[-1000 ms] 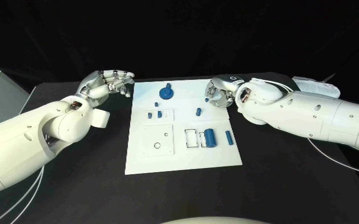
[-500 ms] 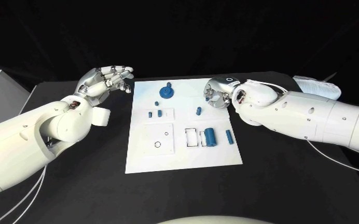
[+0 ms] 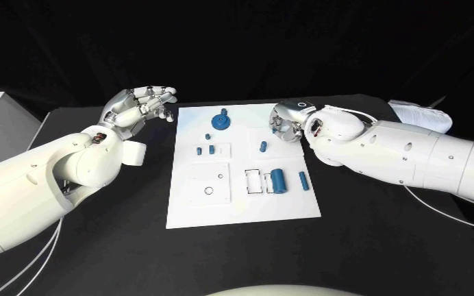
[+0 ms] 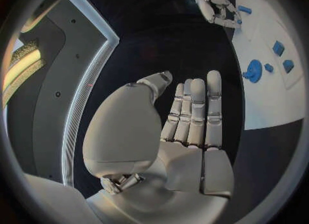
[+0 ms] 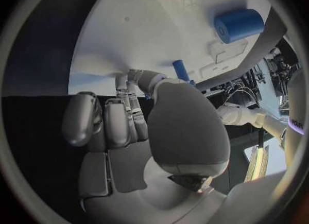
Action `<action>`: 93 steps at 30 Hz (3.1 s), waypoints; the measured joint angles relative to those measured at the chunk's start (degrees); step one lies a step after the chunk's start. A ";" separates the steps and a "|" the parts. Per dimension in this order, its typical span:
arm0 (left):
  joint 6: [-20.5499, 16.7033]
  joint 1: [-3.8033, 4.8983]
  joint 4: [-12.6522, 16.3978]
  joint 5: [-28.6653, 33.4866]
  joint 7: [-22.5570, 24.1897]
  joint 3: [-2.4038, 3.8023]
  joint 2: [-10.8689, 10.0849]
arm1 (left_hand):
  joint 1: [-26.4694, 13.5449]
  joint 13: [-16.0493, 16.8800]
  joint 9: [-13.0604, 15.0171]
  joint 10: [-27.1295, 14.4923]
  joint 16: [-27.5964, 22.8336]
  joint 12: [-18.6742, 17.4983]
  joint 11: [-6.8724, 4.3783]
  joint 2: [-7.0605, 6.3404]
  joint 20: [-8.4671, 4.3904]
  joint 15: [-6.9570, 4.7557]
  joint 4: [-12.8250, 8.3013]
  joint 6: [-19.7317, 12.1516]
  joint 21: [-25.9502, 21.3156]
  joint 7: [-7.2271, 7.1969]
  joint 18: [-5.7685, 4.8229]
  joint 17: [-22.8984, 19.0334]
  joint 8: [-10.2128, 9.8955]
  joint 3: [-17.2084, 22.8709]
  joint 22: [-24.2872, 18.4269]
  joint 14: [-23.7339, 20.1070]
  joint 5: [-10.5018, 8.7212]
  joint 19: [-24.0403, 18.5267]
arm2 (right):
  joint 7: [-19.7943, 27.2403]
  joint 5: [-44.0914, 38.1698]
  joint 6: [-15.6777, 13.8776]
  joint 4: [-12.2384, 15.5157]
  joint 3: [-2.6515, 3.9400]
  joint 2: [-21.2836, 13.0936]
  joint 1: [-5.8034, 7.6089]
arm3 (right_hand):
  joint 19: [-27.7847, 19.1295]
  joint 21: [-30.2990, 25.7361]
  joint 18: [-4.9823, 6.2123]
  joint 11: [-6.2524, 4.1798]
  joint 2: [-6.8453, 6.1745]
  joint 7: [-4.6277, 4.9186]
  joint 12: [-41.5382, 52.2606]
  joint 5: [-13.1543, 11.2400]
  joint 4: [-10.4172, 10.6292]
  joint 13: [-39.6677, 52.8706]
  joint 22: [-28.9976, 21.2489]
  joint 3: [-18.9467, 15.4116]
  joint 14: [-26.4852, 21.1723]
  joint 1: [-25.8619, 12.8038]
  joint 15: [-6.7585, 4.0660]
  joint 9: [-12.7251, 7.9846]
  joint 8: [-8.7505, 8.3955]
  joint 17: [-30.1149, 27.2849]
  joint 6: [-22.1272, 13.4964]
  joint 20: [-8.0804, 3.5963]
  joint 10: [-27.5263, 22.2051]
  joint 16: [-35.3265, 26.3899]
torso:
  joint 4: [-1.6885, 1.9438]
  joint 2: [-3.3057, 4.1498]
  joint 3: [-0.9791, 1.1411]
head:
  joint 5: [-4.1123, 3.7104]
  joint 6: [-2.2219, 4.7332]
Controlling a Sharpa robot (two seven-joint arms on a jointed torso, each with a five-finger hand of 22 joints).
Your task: Assemble the parts on the task board
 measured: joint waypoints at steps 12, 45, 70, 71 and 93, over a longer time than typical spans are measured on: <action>-0.26 0.00 0.22 0.01 -0.12 0.00 -0.16 | 0.22 -0.14 -0.01 0.00 -0.22 -0.35 0.00 -0.22 -0.21 0.00 -0.16 0.00 -0.22 0.00 -0.01 0.00 0.00 -0.16 -0.09 0.00 0.00 0.21 | -1.35 -1.26 0.04 0.11 0.12 0.39 -0.25 | 0.00 0.04 0.01 -0.12 0.30 -0.18 -0.29 -0.01 -0.23 0.15 0.37 0.55 0.00 0.02 0.00 0.58 0.40 -0.32 0.35 0.00 0.47 0.22 | 0.01 -0.03 -0.02 | 0.02 -0.31; -0.74 -0.02 -0.07 -0.10 -0.50 0.01 -0.28 | 1.13 -0.38 -0.06 0.20 -0.44 -0.57 0.21 -0.23 -0.21 0.00 -0.32 0.00 -0.45 0.00 -0.01 -0.04 0.00 -0.31 -0.29 -0.01 0.00 0.62 | -4.79 -4.43 -3.44 1.99 -0.27 0.29 -1.14 | 0.43 3.02 -0.85 0.36 1.06 -1.15 -0.03 0.30 -2.05 0.46 4.28 2.35 0.11 -0.46 -0.92 3.04 2.62 -0.16 2.53 -0.43 2.19 1.89 | -0.07 0.00 0.02 | 0.43 -0.51; -0.81 -0.02 -0.80 -0.27 -0.97 0.01 -0.34 | 1.40 -0.44 -0.11 0.20 -0.44 -0.84 0.21 0.05 -0.21 0.00 -0.31 0.00 -0.45 0.00 -0.01 -0.03 -0.01 -0.31 -0.33 -0.01 0.00 0.62 | -5.11 -3.89 -8.95 7.42 0.32 -3.78 -0.77 | 0.62 3.88 -0.84 0.57 1.34 -1.17 -0.44 -0.34 -2.37 0.46 5.23 2.51 -0.10 -0.29 -1.12 3.31 2.84 0.42 2.51 -0.63 2.39 2.33 | -0.14 -0.05 0.03 | 0.40 -0.29; -0.81 -0.03 -0.83 -0.27 -0.99 0.01 -0.34 | 1.40 -0.44 -0.11 0.20 -0.44 -0.84 0.21 0.05 -0.21 0.00 -0.31 0.00 -0.45 0.00 0.00 -0.03 -0.01 -0.31 -0.33 -0.01 0.00 0.61 | -5.04 -3.75 -9.26 7.81 0.37 -4.05 -0.70 | 0.62 3.88 -0.84 0.57 1.34 -1.17 -0.44 -0.34 -2.37 0.46 5.28 2.51 -0.10 -0.29 -1.12 3.31 2.84 0.47 2.51 -0.63 2.39 2.44 | -0.14 -0.05 0.03 | 0.43 -0.26; -1.98 -0.03 -0.05 -0.27 -1.29 0.00 0.13 | 1.40 -0.51 -0.11 0.20 -0.67 -1.06 0.21 0.05 -0.21 0.00 -0.31 0.00 -0.45 0.00 0.00 -0.08 -0.01 -0.31 -0.39 -0.01 0.00 0.61 | -1.40 0.53 -14.39 20.81 0.22 -3.53 -2.69 | 0.62 3.87 -0.84 0.57 1.32 -1.25 -0.49 -0.66 -2.53 0.25 5.24 2.67 -0.09 -0.29 -1.11 3.43 2.82 0.38 2.40 -0.63 2.39 2.44 | -0.13 -0.25 -0.14 | 4.13 -0.23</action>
